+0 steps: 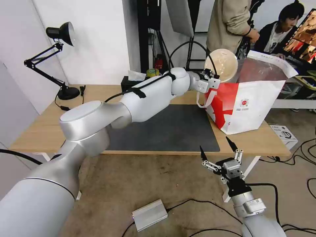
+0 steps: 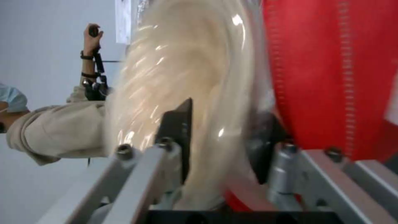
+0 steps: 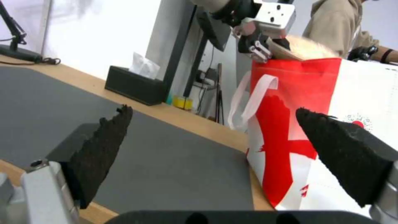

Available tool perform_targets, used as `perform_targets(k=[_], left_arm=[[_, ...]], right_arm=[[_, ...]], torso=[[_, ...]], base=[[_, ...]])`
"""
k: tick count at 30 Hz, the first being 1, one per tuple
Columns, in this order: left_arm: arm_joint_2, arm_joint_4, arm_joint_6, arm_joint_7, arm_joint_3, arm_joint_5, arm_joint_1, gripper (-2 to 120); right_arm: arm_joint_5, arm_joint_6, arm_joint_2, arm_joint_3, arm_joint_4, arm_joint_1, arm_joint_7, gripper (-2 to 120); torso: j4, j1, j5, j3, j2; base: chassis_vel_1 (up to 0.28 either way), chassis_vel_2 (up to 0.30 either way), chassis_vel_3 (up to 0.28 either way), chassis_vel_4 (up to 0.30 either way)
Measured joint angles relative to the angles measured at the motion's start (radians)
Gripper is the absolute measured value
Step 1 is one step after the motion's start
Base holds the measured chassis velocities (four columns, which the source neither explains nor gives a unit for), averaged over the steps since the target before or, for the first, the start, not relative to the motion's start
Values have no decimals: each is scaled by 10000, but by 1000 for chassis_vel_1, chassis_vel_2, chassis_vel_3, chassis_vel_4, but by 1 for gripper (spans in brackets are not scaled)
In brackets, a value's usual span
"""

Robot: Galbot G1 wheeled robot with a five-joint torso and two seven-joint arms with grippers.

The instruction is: Pick up the trash from the table and place it into the takeout bag.

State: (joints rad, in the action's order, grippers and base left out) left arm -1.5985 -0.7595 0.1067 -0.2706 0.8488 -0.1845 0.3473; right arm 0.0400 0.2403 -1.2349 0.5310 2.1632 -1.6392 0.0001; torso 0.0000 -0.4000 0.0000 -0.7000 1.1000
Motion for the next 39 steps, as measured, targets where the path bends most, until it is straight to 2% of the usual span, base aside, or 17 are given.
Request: perform_targets(k=[2,5,8,10,12,15,16,29,33,39], left_arm=[[0,1,-3,0,1,-1,5,50],[0,0,-5,2,1,-1,12,56],[0,6,-6,16,-17,-13,19,72],[0,11,-5,22,-28,-22,24,75],[0,16,-5,33,-54,-119,34,86],[1,18,-5,42,-71,-171,37,93],[1,25,-5,53,-87,-210,41,99],[12,105,-7,390,-574,-308,107,100],[22,133,21,412,-832,63,128,100],[35,265,523,529,-1197,285,183,100]], right_arm=[[0,0,0,0,0,0,0,100],[0,0,0,0,0,0,0,100],[0,0,0,0,0,0,0,100],[0,0,0,0,0,0,0,100],[0,0,0,0,0,0,0,100],[0,0,0,0,0,0,0,100],[0,0,0,0,0,0,0,100],[0,0,0,-1,0,0,0,100],[0,0,0,0,0,0,0,100],[0,0,0,0,0,0,0,100]], torso=[[0,0,0,0,0],[0,0,0,0,0],[0,0,0,0,0],[0,0,0,0,0],[0,0,0,0,0],[-1,0,0,0,0],[-1,0,0,0,0],[-2,0,0,0,-1],[-1,0,0,0,0],[1,0,0,0,0]], base=[[0,0,0,0],[0,0,0,0],[0,0,0,0],[0,0,0,0],[0,0,0,0],[0,0,0,0],[0,0,0,0],[0,0,0,0],[0,0,0,0],[0,0,0,0]])
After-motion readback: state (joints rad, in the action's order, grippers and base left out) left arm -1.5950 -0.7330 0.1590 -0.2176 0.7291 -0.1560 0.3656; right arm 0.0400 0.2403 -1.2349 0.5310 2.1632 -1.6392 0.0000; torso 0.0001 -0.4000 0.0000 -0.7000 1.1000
